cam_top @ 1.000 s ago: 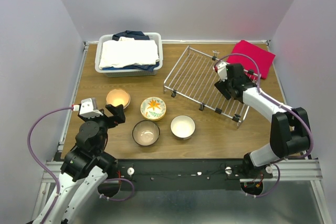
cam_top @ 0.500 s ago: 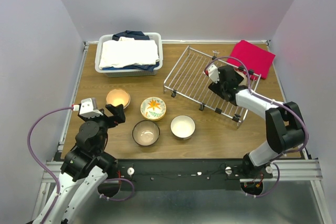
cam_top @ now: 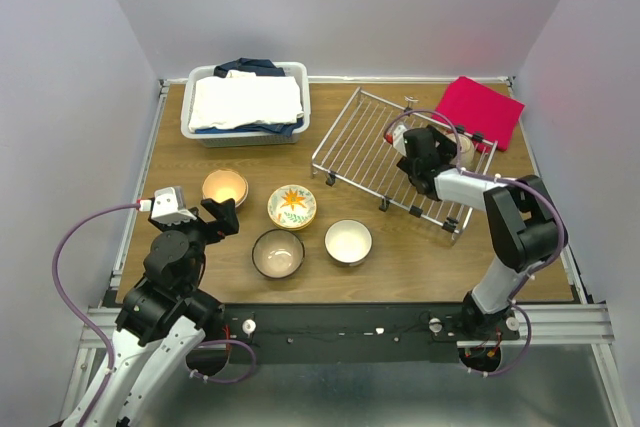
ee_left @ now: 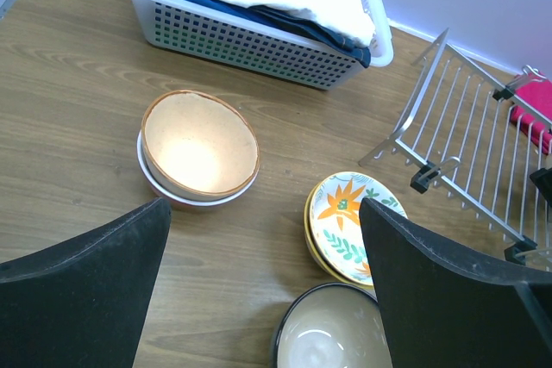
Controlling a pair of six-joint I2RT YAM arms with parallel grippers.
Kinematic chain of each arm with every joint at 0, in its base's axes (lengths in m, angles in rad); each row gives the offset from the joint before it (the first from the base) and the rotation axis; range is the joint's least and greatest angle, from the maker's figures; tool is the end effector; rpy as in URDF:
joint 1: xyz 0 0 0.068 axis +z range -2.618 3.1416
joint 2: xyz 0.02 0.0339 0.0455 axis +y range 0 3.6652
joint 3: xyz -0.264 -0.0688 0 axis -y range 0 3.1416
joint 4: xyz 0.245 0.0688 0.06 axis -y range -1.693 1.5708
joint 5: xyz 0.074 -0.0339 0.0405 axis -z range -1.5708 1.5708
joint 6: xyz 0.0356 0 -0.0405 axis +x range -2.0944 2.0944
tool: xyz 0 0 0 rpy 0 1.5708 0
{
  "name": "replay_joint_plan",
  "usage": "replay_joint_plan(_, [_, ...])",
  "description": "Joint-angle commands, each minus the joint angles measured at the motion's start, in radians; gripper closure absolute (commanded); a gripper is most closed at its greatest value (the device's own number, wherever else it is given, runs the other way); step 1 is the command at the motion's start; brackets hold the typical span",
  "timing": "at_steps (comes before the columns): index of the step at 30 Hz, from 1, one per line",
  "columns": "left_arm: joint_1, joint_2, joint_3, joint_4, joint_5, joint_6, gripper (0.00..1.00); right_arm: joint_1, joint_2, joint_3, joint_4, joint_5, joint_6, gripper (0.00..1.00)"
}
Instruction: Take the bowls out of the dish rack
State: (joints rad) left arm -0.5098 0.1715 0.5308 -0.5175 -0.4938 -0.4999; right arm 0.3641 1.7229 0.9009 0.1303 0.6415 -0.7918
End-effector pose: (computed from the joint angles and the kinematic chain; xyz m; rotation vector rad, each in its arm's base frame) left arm 0.0712 -0.0205 0.2843 -0.3534 1.6839 -0.3230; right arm 0.3344 0.1046 0.1704 -0.9313 2.0689 -0.9515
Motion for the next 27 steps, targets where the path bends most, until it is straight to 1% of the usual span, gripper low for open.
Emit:
replay_joint_plan(1, [0.007, 0.003, -0.006, 0.02, -0.005, 0.009, 0.01, 0.009, 0.095, -0.004, 0.005, 0.053, 0.005, 0.0])
replay_joint_plan(6, [0.007, 0.003, -0.006, 0.017, -0.005, 0.008, 0.01, 0.021, 0.139, 0.02, 0.032, 0.132, 0.006, 0.0])
replay_joint_plan(9, [0.007, 0.003, -0.006, 0.019, -0.005, 0.009, 0.01, 0.036, 0.145, 0.03, 0.04, 0.159, 0.011, 0.02])
replay_joint_plan(12, [0.008, 0.002, -0.006, 0.017, -0.006, 0.009, 0.01, 0.045, 0.135, 0.038, 0.02, 0.149, 0.017, 0.09])
replay_joint_plan(13, [0.008, 0.0, -0.006, 0.017, -0.006, 0.009, 0.01, 0.052, 0.132, 0.041, 0.017, 0.149, 0.019, 0.15])
replay_joint_plan(14, [0.007, 0.0, -0.006, 0.019, -0.006, 0.009, 0.01, 0.053, 0.129, 0.044, 0.012, 0.146, 0.022, 0.17])
replay_joint_plan(16, [0.008, -0.001, -0.006, 0.019, -0.005, 0.009, 0.01, 0.058, 0.126, 0.052, 0.003, 0.142, 0.028, 0.26])
replay_joint_plan(18, [0.008, -0.001, -0.006, 0.019, -0.003, 0.008, 0.01, 0.059, 0.118, 0.061, -0.012, 0.139, 0.035, 0.3])
replay_joint_plan(19, [0.008, -0.001, -0.006, 0.017, -0.005, 0.008, 0.01, 0.059, 0.115, 0.062, -0.015, 0.139, 0.042, 0.34])
replay_joint_plan(22, [0.008, -0.004, -0.006, 0.019, -0.005, 0.009, 0.01, 0.059, 0.093, 0.072, -0.026, 0.135, 0.042, 0.4])
replay_joint_plan(24, [0.008, -0.006, -0.009, 0.019, -0.005, 0.009, 0.01, 0.064, 0.08, 0.081, -0.047, 0.13, 0.049, 0.41])
replay_joint_plan(25, [0.008, -0.007, -0.009, 0.019, -0.005, 0.009, 0.01, 0.067, 0.063, 0.093, -0.055, 0.127, 0.054, 0.43])
replay_joint_plan(27, [0.008, -0.007, -0.009, 0.02, -0.003, 0.009, 0.01, 0.07, 0.043, 0.105, -0.086, 0.115, 0.071, 0.44])
